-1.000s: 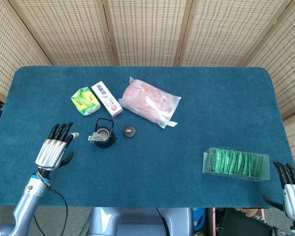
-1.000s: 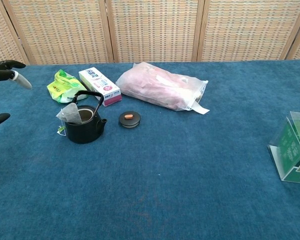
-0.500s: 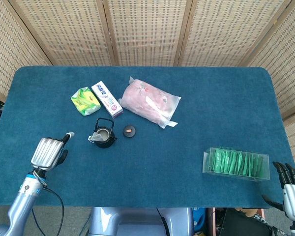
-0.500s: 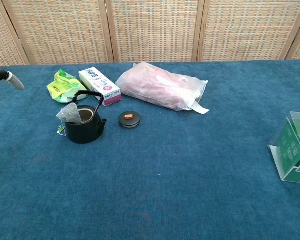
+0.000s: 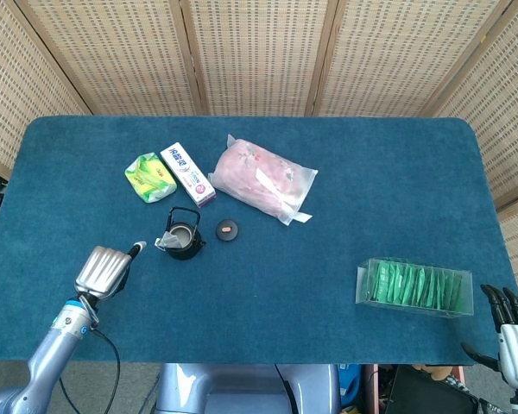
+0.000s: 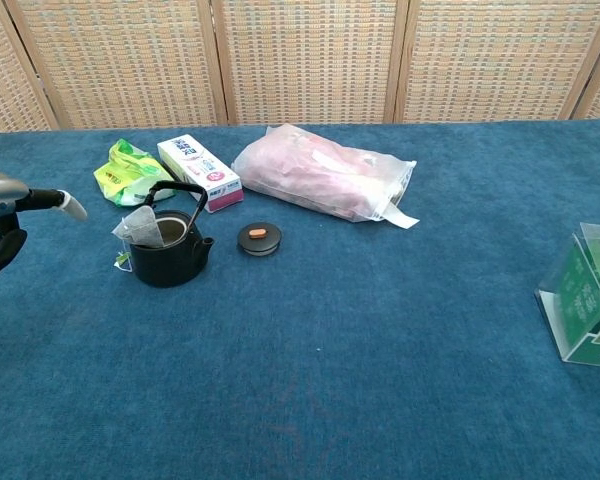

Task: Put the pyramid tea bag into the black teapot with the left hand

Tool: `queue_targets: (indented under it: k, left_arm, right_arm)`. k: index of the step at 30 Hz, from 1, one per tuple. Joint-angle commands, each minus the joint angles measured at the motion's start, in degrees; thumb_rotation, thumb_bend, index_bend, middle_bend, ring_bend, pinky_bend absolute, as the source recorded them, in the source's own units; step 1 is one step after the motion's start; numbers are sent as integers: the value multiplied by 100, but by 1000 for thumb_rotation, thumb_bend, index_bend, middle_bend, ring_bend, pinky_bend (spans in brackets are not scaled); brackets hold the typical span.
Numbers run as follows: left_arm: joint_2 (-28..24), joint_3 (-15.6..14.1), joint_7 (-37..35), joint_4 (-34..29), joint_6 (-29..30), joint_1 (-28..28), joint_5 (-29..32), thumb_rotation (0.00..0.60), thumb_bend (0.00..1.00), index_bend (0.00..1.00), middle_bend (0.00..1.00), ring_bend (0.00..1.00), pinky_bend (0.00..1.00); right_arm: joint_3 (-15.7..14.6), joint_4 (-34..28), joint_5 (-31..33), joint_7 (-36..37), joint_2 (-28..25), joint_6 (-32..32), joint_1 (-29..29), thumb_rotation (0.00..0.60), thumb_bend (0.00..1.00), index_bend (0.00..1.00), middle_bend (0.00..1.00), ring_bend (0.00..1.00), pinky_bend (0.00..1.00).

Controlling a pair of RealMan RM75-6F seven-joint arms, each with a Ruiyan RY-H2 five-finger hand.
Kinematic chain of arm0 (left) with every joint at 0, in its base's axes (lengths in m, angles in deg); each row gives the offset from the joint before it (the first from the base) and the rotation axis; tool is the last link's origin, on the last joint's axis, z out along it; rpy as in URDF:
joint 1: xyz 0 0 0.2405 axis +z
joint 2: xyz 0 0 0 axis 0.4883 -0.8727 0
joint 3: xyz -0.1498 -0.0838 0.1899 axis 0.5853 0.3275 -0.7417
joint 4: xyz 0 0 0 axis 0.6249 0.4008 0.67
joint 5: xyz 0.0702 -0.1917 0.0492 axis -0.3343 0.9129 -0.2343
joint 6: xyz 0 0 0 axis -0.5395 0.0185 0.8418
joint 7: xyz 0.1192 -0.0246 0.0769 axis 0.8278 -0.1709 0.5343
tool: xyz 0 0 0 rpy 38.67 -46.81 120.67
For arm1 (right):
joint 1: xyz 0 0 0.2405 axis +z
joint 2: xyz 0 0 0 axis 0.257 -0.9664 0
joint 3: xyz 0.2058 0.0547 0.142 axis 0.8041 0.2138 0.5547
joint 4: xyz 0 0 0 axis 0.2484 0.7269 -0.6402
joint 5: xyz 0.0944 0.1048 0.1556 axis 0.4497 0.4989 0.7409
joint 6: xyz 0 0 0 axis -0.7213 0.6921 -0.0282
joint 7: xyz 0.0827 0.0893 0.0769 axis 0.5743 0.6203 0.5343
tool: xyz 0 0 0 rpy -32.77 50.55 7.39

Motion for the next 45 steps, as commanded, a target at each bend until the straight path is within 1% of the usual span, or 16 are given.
queue_targets:
  k: [1,9,20,29,41,45]
  left_arm:
    - [72,30,103,-35,-160,-174,227,600,783,131,858,806,715]
    - [184,34,98,-94,-435,-491,649,600,783,118,858,806,715]
    - [412,45,230,100,-343,-792,1022,600,783,99,858,806,715]
    - [597,120,216,403,-409,-1100,1414,600,783,96,859,806,715]
    - [866,80,245,752,-605,-1481,2009,600,783,96,858,806,715]
    - [913,61,160,797,-612,-1539,2011,600,783,96,858,806,715]
  right_arm:
    - [-2,2,-1,4,1,-2,-1,600,8,118,206,75,157]
    - [3,17,24,16,4,-6,-12,600,8,118,206,75,157]
    - [6,64,56,64,19,-16,-30,600,9,118,206,75,157]
    - [11,76,72,73,22,-31,-33,600,8,118,207,75,157]
    - [22,44,84,42,4,-30,-38,600,9,118,207,75,157]
    - [20,39,89,37,2,-26,-48,600,9,118,207,75,157]
